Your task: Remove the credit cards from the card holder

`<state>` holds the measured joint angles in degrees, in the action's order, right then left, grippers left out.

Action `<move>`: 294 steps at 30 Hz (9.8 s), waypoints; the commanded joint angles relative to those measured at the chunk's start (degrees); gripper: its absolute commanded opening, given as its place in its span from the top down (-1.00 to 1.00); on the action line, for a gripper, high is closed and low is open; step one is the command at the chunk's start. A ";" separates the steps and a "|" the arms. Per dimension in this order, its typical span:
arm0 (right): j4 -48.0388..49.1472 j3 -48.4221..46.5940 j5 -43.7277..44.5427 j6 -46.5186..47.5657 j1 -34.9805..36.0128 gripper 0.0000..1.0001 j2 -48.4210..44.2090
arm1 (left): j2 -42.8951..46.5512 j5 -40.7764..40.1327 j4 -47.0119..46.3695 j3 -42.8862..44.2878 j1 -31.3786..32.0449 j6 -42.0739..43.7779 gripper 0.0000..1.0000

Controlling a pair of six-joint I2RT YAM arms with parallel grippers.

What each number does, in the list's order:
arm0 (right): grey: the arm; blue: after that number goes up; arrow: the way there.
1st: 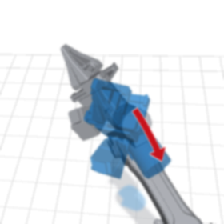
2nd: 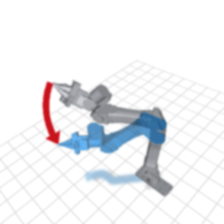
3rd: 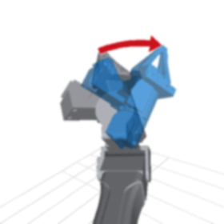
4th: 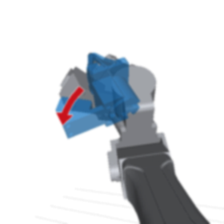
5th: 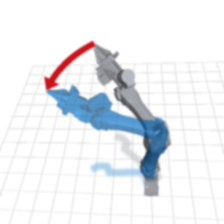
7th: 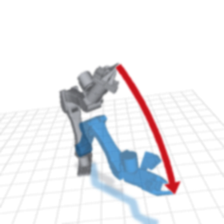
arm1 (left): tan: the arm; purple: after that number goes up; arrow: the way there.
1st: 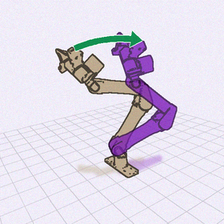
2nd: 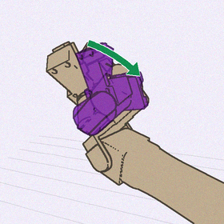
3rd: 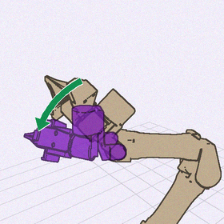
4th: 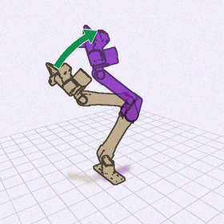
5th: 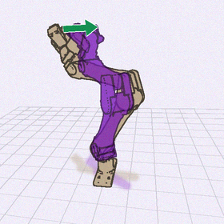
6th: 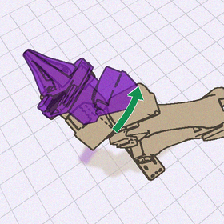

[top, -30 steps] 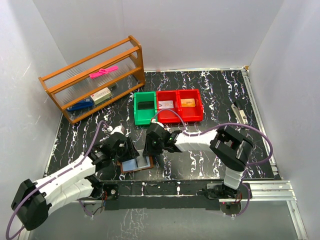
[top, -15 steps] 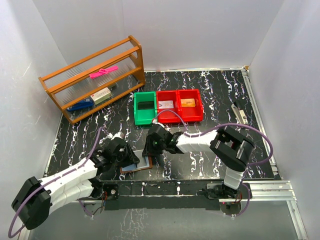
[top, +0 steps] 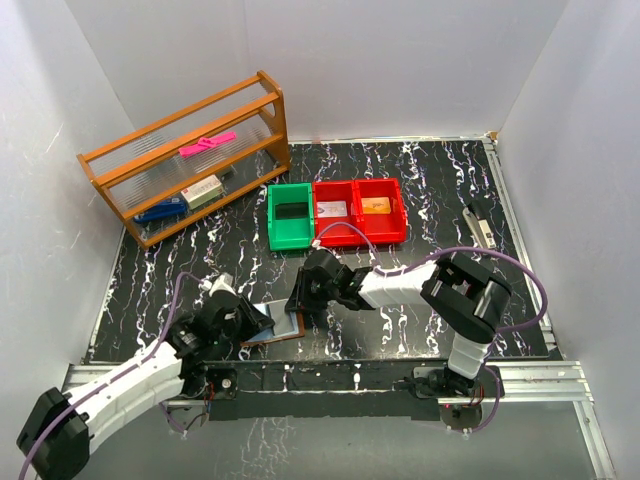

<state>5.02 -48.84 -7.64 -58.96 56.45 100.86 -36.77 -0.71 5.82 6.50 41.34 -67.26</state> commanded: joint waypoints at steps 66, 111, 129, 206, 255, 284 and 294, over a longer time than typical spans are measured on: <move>-4.60 3.73 -7.83 8.25 -6.66 0.50 -2.16 | -31.35 16.98 -32.96 3.73 -7.33 8.61 0.68; 2.11 4.11 -11.54 5.62 -6.61 0.57 -0.01 | -37.27 34.97 -40.88 9.44 -7.07 15.54 0.83; -1.15 5.60 -7.28 5.53 -7.76 0.66 -3.38 | -26.48 24.50 -26.90 8.98 -7.30 17.88 1.00; 3.14 3.31 -12.22 5.16 -11.99 0.37 -4.74 | -34.85 16.81 -1.73 24.72 -7.24 29.16 0.38; 9.85 15.00 -15.13 3.41 -17.72 1.00 -10.79 | -27.88 14.15 0.23 26.65 -7.08 27.82 0.23; 18.42 15.48 -17.84 0.43 -17.75 0.58 -6.45 | -46.46 16.98 -3.37 25.36 -6.01 30.06 0.92; 19.89 14.92 -19.36 2.37 -17.77 0.39 -3.07 | -46.49 16.66 -3.03 25.29 -6.01 30.78 0.97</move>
<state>22.15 -32.93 -26.48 -58.41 38.87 95.70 -82.72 18.41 -1.45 33.63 35.03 -38.33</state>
